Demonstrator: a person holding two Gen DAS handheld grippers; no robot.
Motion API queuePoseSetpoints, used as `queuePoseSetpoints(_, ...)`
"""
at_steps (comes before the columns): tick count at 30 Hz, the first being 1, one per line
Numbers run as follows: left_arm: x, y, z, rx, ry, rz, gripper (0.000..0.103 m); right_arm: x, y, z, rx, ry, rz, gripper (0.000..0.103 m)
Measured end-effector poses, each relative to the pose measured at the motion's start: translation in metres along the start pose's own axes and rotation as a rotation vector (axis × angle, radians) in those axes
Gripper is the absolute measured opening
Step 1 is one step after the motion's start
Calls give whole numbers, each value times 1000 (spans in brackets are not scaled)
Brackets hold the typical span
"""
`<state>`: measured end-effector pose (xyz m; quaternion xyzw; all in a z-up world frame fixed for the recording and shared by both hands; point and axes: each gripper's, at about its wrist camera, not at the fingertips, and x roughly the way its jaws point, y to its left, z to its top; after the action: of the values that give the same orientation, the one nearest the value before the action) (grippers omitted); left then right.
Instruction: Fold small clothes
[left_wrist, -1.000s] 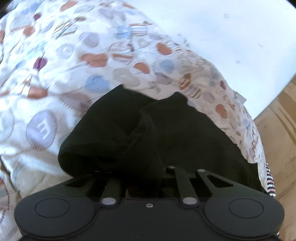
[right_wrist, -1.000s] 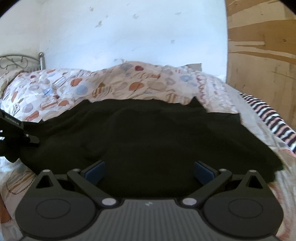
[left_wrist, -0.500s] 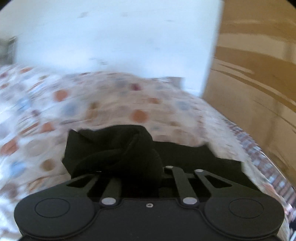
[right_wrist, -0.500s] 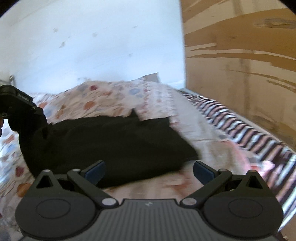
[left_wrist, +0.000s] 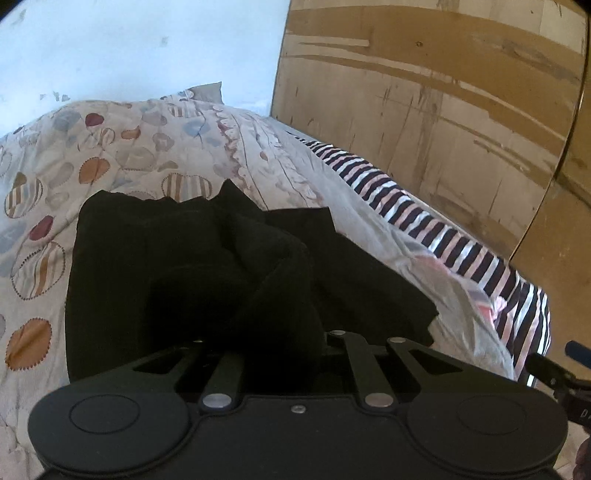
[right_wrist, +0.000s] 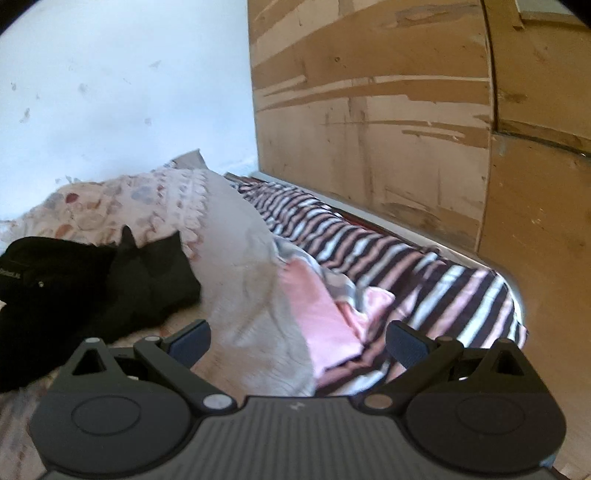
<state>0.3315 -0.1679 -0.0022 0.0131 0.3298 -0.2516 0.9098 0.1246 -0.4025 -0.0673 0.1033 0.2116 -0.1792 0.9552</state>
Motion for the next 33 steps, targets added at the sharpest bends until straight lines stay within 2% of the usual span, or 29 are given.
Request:
queuePoseSetpoints(4, -3, 3, -2, -18, -5, -33, 18, 3, -7, -8, -1, 14, -14, 103)
queuePoseSetpoints(7, -12, 4, -6, -46, -4, -87, 31, 4, -11, -10, 5, 23, -25, 103)
queuePoseSetpoints(9, -18, 4, -11, -47, -10, -122, 45, 7, -12, -9, 10, 23, -20, 103)
queuePoseSetpoints(13, -28, -10, -20, 31, -45, -147, 50, 8, -10, -7, 9, 27, -4, 103)
queuePoseSetpoints(15, -28, -19, -19, 77, -55, -155, 58, 7, -9, -6, 11, 26, 4, 103)
queuePoseSetpoints(19, -16, -39, -2, 156, -59, -139, 62, 3, -12, -6, 22, 26, -10, 103)
queuePoseSetpoints(23, -5, -53, 8, 213, -29, -144, 67, -5, -24, -8, 34, 19, -34, 103)
queuePoseSetpoints(27, -7, -54, -11, 247, 0, -164, 72, -2, -37, -5, 36, 22, -31, 103)
queuePoseSetpoints(33, -27, -37, -41, 192, 62, -195, 79, 20, -40, 17, 1, 41, 77, 103)
